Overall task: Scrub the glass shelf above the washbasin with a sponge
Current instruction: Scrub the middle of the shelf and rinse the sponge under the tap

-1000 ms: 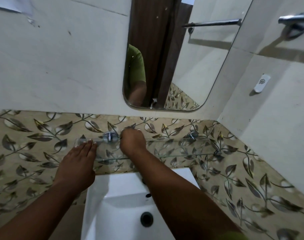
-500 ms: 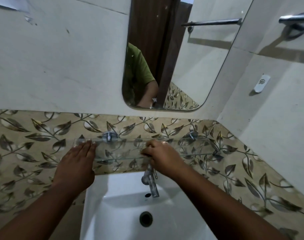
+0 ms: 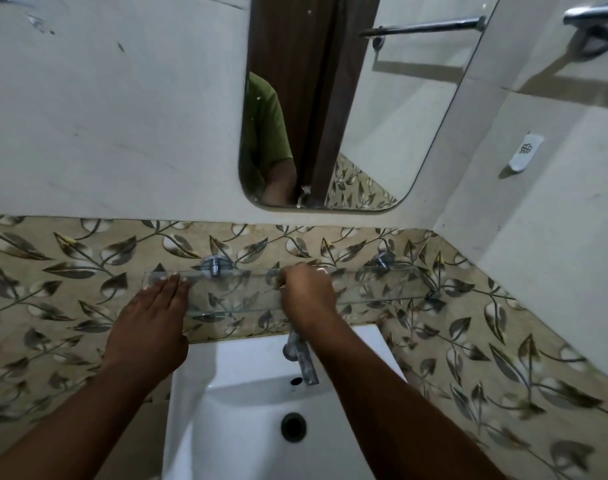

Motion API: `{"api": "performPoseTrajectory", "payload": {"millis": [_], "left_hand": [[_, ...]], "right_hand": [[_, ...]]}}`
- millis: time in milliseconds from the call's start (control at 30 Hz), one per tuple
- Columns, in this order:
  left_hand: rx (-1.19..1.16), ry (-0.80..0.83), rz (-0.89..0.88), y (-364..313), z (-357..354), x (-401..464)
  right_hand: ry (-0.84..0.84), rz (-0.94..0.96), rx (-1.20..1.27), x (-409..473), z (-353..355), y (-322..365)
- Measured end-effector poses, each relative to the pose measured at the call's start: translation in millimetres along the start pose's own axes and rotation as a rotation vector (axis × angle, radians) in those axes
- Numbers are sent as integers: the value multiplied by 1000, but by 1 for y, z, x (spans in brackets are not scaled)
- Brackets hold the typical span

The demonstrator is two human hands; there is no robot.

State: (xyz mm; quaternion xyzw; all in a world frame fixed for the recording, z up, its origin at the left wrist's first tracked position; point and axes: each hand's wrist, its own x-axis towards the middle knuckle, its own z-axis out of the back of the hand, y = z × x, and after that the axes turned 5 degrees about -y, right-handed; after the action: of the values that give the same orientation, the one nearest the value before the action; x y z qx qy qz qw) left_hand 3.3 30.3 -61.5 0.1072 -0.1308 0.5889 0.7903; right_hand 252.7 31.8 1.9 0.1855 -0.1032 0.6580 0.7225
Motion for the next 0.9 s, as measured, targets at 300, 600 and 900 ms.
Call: {"api": "performPoseTrajectory", "payload": {"millis": [300, 600, 900], "left_hand": [[-11, 9, -27, 2, 1, 0], [-5, 21, -2, 3, -1, -1], [-31, 27, -65, 5, 10, 1]], "right_hand": [[152, -105, 38, -15, 27, -85], [38, -255, -88, 20, -4, -27], [177, 90, 553, -73, -9, 72]]}}
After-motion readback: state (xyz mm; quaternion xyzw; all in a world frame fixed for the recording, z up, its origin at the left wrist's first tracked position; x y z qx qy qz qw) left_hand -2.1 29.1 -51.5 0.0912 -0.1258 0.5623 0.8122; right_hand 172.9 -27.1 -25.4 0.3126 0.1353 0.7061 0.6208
